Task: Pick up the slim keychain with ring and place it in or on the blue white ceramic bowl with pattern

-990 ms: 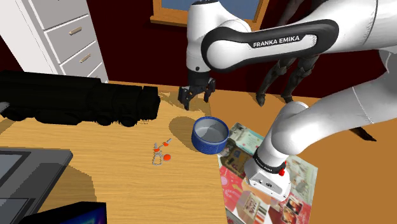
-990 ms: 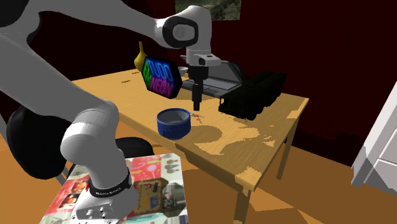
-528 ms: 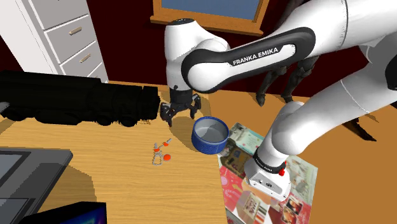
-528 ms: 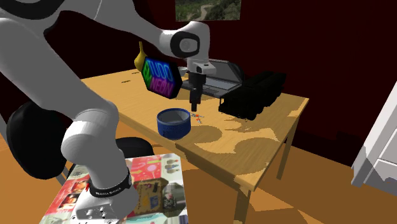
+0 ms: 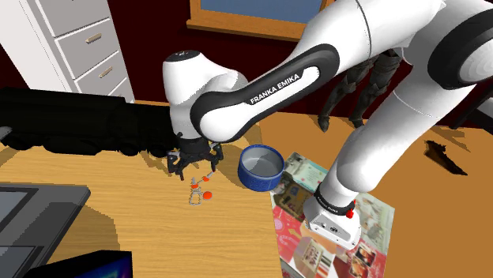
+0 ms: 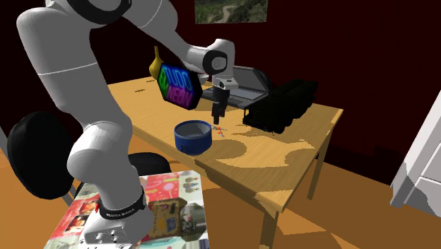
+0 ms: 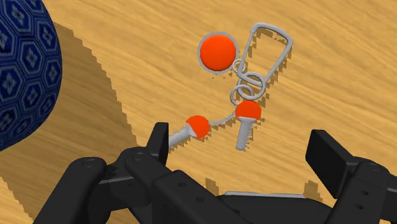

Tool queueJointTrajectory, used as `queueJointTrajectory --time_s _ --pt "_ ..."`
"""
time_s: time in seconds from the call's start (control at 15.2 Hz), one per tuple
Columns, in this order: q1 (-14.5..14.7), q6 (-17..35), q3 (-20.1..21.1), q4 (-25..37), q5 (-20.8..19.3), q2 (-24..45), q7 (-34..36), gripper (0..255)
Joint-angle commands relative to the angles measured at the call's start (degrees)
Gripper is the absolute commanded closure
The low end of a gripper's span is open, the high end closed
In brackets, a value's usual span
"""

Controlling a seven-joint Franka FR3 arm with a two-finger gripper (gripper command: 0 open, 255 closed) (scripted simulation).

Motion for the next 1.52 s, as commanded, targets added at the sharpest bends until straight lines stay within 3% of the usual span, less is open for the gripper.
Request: queueJointTrajectory --time_s 0.0,0.46,0.99,1.06,1.45 --pt "0.2 0.9 1.0 1.2 -0.9 2.2 2.7 0" --pt "0.2 7.1 1.6 -1.8 -3.1 6.1 4.6 0" --pt "0.2 7.1 1.6 -1.8 -3.1 6.1 4.6 0" --pt "0.2 7.1 1.6 -1.8 -3.1 6.1 4.6 255" --pt "0.2 7.2 1.5 -2.2 -2.9 5.7 4.2 255"
